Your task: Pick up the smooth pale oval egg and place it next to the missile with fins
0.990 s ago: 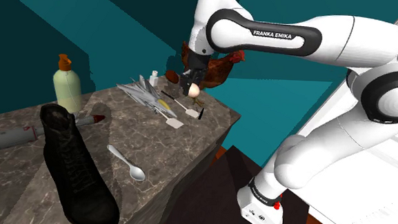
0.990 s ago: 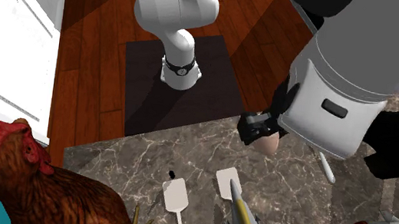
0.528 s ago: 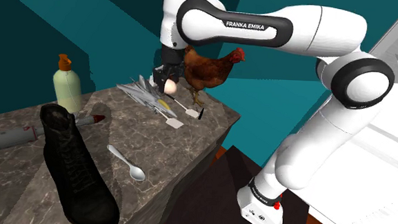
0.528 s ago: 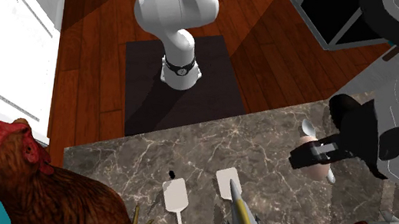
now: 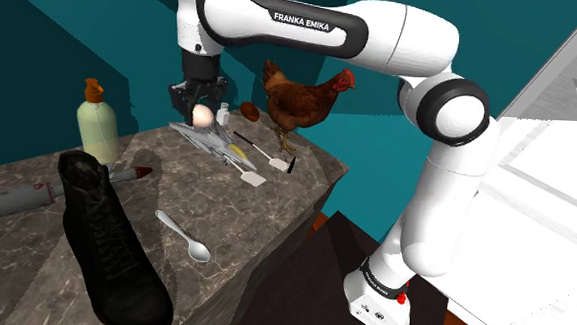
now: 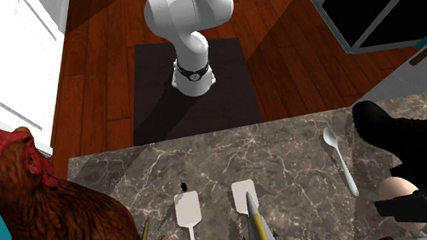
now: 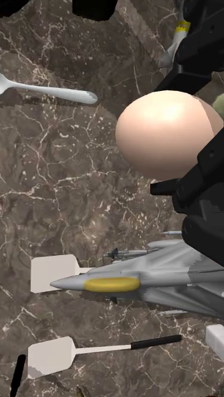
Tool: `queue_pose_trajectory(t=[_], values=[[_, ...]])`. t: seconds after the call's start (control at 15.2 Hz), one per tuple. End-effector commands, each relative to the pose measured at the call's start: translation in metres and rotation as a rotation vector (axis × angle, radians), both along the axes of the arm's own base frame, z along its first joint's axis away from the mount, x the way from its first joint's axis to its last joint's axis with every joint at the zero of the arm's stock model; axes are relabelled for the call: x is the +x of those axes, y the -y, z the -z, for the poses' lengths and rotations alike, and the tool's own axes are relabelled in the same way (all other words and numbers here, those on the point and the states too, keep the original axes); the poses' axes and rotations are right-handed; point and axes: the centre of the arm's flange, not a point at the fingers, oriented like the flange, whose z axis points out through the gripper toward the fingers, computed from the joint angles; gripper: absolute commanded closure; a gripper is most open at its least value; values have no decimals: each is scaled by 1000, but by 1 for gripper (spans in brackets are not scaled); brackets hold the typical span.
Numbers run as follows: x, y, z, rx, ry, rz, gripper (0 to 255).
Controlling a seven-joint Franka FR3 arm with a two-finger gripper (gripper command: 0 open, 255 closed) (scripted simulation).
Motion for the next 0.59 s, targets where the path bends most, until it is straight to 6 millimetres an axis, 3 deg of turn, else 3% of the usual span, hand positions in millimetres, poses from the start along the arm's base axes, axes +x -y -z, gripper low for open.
queue_pose_trajectory(t=[0.0,0.53], values=[[4,-12,6,0,0,1,255],[4,-12,49,0,0,1,255]])
